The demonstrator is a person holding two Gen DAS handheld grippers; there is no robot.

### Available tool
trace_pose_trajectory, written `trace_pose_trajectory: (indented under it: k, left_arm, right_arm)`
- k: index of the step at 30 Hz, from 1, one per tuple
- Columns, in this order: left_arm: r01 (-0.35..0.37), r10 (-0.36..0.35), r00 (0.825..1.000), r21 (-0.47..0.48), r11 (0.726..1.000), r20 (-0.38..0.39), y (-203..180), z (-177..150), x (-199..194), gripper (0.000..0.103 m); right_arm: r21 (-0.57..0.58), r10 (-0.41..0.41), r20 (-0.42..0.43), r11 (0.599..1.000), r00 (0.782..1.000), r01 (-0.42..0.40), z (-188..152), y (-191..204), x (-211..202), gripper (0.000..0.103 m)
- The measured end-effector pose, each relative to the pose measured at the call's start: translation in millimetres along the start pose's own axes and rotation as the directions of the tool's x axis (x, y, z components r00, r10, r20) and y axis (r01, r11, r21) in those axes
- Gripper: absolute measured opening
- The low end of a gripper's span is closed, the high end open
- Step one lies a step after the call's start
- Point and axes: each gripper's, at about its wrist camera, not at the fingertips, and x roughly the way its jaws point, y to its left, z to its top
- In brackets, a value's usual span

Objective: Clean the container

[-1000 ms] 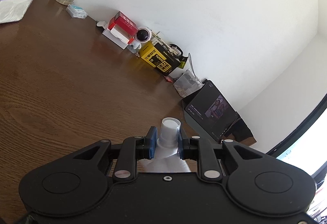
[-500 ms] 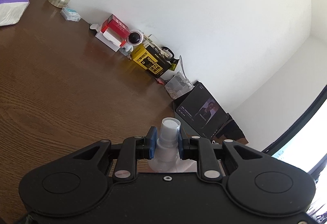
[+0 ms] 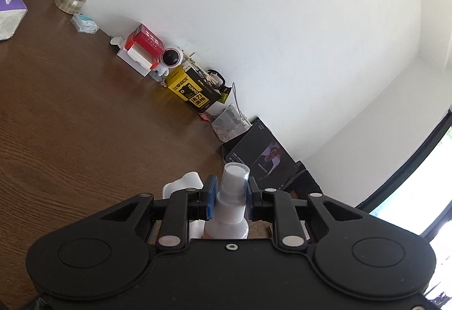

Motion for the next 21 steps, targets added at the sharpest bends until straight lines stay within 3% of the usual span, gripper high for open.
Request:
trace_pose_trajectory:
  k: [11,21]
  left_arm:
    - [0.032,-0.032,0.999,-0.036,0.999,0.013,-3.8,5.4,4.1,0.021]
    - [-0.001,0.004,0.999,-0.081,0.997,0.036,8.4,7.3,5.0,0.021]
  right_arm:
    - [0.103,0.117,-0.003,0.988,0.993,-0.116,-32.0,-1.9,5.2,0.008]
    - [-0.015,0.192,0.072,0.981,0.979,-0.192,-46.2,35.9,-10.4,0.008]
